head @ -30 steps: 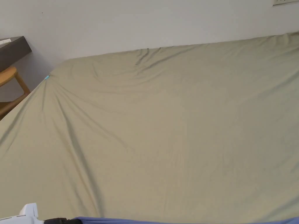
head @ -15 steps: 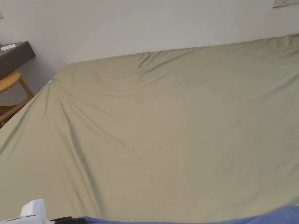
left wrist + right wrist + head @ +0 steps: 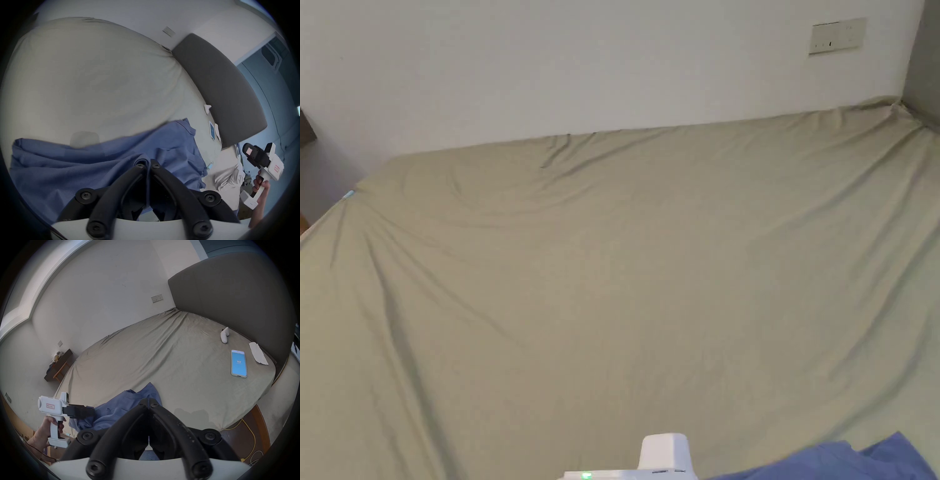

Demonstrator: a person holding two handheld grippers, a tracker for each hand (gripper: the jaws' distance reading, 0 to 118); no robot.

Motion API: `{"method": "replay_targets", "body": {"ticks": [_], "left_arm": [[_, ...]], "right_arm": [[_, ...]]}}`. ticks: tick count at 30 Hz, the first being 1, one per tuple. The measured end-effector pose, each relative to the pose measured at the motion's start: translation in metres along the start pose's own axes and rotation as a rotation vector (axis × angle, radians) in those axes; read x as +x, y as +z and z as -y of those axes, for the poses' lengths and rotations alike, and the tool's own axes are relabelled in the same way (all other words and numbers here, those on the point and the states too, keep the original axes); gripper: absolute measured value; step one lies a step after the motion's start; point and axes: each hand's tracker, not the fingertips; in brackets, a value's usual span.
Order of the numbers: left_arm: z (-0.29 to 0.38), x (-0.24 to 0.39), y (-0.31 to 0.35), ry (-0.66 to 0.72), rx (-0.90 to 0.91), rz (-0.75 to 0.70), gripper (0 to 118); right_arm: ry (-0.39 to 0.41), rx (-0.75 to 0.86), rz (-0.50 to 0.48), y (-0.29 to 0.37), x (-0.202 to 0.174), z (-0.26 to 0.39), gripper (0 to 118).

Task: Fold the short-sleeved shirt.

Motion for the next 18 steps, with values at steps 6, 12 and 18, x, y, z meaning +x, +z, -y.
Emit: {"method": "replay_targets", "body": {"ticks": [6,12,18], "left_arm": [[0.005,-0.018,0.002,0.063,-0.008,0.049,107],[0.010,-0.047,0.113,0.259,0.253,0.313,118],[0.027,-0.082,0.157,0.154,0.239,0.034,0]], "right_arm": [[-0.032,-0.001,0.020,0.004,0.011,0.008,1],[-0.045,-0.012,0.016,-0.002,0.008,0.014,1],[-0.036,-0.036,-0.001,-0.011,0.001,0.019,1]]}}
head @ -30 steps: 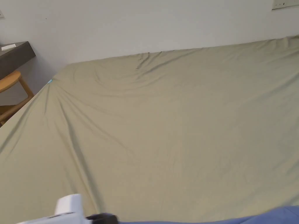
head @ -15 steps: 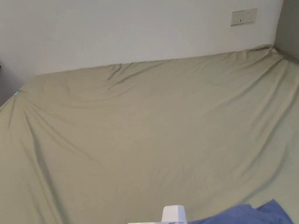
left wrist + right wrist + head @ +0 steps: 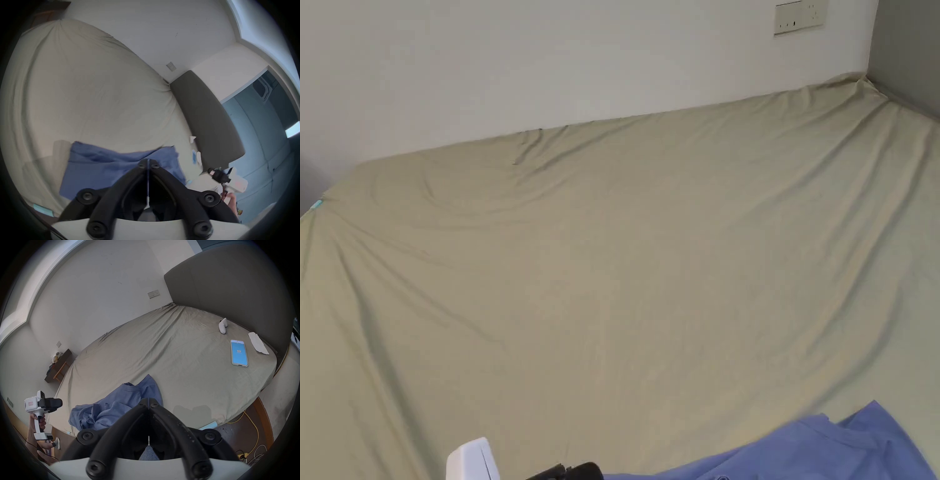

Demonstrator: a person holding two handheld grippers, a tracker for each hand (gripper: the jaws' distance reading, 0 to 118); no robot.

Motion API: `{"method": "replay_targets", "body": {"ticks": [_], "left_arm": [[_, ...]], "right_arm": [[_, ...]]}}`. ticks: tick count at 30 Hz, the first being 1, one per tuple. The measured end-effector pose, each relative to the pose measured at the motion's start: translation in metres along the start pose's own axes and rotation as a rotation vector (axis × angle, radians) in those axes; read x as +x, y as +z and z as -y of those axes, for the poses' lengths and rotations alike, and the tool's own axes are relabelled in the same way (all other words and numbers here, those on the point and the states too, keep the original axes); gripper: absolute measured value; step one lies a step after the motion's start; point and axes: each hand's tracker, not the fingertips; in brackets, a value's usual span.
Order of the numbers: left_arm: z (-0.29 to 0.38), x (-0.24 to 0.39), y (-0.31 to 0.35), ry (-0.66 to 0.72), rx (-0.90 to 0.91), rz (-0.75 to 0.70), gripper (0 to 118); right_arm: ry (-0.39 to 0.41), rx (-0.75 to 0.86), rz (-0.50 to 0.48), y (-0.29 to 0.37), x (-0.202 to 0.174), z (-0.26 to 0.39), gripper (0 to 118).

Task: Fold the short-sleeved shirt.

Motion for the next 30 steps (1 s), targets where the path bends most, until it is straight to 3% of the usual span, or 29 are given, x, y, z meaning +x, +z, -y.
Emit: {"method": "replay_targets", "body": {"ticks": [5,9,12,14,18,21,27,30], "left_arm": [[0.013,0.005,-0.057,0.070,-0.190,0.158,0],[0.039,-0.003,-0.126,0.022,-0.307,0.094,0],[0.052,0.001,-0.164,0.069,-0.338,0.135,0],[0.057,0.011,-0.174,0.119,-0.323,0.240,0],[0.064,0.038,-0.189,0.031,-0.353,0.241,0],[0.060,0.045,-0.169,0.028,-0.342,0.275,0],[0.016,0.017,-0.067,0.035,-0.102,0.285,0],[-0.007,-0.028,-0.025,0.032,-0.007,0.094,0]], "right_arm": [[-0.005,-0.015,0.000,-0.002,0.000,0.002,1],[-0.009,-0.018,0.018,0.001,0.004,0.002,1],[-0.016,-0.013,0.029,0.006,0.007,0.001,1],[-0.015,-0.011,0.037,0.008,0.007,0.000,1],[-0.010,-0.011,0.045,0.011,0.007,-0.001,1],[-0.009,-0.007,0.044,0.011,0.006,-0.002,1],[0.006,-0.010,0.021,0.003,-0.003,-0.004,1],[0.013,-0.016,0.001,-0.001,-0.009,-0.003,1]]}}
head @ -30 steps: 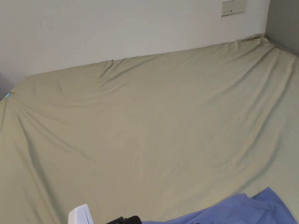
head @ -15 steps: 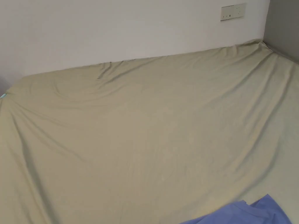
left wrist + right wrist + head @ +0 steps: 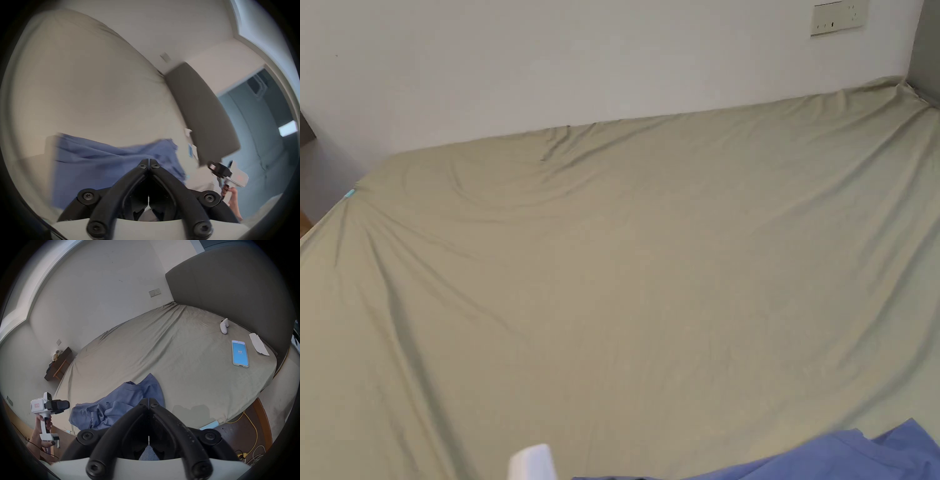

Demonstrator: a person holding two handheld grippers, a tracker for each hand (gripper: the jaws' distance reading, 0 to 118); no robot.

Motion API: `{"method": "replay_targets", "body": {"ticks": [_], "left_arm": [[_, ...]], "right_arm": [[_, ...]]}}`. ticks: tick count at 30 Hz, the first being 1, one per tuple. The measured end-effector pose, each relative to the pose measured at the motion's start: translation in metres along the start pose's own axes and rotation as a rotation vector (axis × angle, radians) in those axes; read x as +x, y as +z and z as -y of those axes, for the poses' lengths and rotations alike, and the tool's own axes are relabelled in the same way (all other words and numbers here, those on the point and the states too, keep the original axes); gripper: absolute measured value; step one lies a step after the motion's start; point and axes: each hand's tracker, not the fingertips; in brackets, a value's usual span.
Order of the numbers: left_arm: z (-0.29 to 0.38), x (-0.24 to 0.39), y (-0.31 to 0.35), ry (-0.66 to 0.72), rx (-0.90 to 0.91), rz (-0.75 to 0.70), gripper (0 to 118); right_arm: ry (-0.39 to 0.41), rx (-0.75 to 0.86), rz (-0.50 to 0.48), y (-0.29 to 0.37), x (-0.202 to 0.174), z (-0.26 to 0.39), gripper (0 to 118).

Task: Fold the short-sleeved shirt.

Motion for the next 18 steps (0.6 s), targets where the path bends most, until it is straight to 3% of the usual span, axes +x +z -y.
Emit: {"method": "replay_targets", "body": {"ticks": [2,6,7,8,9,15,16,18], "left_arm": [[-0.010,-0.029,0.025,0.077,0.032,-0.053,0],[-0.020,-0.070,0.043,0.164,0.004,0.011,4],[-0.021,-0.074,0.042,0.173,-0.017,0.011,36],[-0.020,-0.076,0.039,0.157,-0.031,-0.027,82],[-0.020,-0.080,0.034,0.124,-0.064,-0.063,118],[-0.007,-0.095,-0.012,0.173,-0.223,0.011,109],[-0.007,-0.096,-0.021,0.174,-0.247,0.006,86],[-0.004,-0.095,-0.030,0.176,-0.273,-0.001,16]], "right_arm": [[0.008,-0.004,-0.006,0.000,0.005,0.003,1],[0.006,-0.013,-0.012,-0.001,0.002,0.006,1],[0.007,-0.014,-0.007,-0.001,0.002,0.006,1],[0.009,-0.013,-0.001,-0.001,0.002,0.006,1],[0.011,-0.015,0.004,0.000,-0.001,0.006,1],[0.005,-0.017,0.026,0.002,-0.004,0.006,1],[0.004,-0.017,0.027,0.002,-0.005,0.007,1],[0.006,-0.019,0.027,0.003,-0.007,0.007,1]]}}
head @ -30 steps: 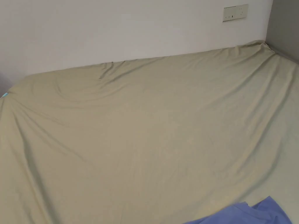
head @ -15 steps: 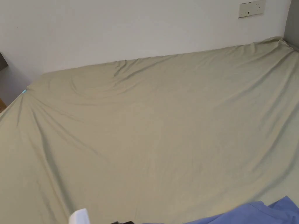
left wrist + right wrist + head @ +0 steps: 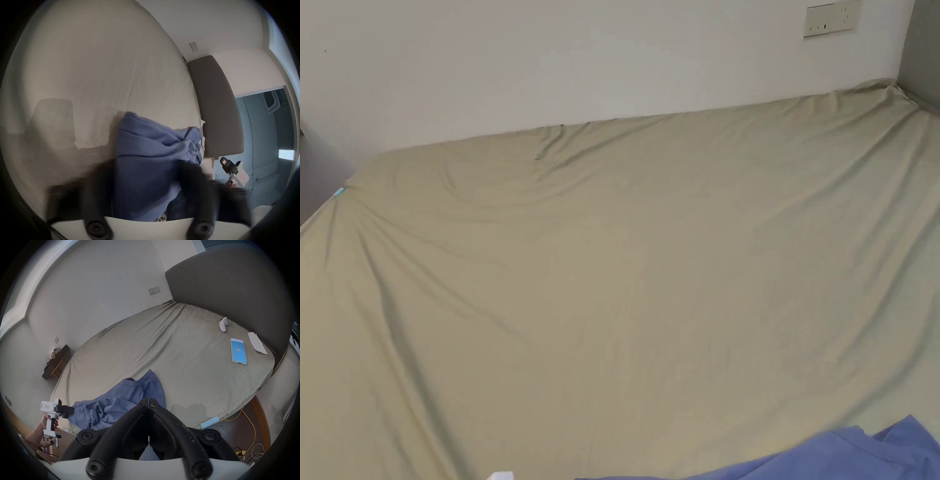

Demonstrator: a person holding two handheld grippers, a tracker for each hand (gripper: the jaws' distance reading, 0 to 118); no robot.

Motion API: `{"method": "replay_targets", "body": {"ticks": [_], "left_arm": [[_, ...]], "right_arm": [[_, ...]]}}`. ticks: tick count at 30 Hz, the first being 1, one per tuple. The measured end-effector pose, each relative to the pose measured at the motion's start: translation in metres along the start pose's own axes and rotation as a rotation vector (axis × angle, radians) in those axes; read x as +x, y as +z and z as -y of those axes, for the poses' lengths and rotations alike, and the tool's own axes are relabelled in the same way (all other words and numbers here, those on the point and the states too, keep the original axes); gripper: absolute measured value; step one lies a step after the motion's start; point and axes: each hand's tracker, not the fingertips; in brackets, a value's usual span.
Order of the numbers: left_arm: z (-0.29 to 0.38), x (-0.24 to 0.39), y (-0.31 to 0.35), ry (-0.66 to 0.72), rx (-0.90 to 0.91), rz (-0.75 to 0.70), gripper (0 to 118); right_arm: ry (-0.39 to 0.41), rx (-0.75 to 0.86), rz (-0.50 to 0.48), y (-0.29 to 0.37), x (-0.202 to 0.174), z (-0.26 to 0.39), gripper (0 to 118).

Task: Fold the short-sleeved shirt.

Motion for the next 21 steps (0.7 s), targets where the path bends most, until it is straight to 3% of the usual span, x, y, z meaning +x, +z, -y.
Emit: {"method": "replay_targets", "body": {"ticks": [3,5,11,17,21], "left_arm": [[0.003,0.004,0.000,-0.056,-0.010,-0.048,14],[0.002,-0.001,0.007,0.029,0.005,0.019,14],[0.017,0.021,0.039,0.010,0.083,-0.020,14],[0.028,0.143,0.019,-0.122,0.074,-0.002,14],[0.022,0.218,-0.045,-0.269,-0.004,0.067,13]], "right_arm": [[0.005,0.001,0.004,0.001,-0.001,0.000,1],[0.005,0.002,0.005,0.002,-0.001,0.000,1],[0.000,-0.002,-0.001,0.000,0.006,0.002,1],[-0.028,0.008,-0.010,0.002,0.016,0.007,1],[-0.045,0.017,-0.009,0.012,0.029,0.011,1]]}}
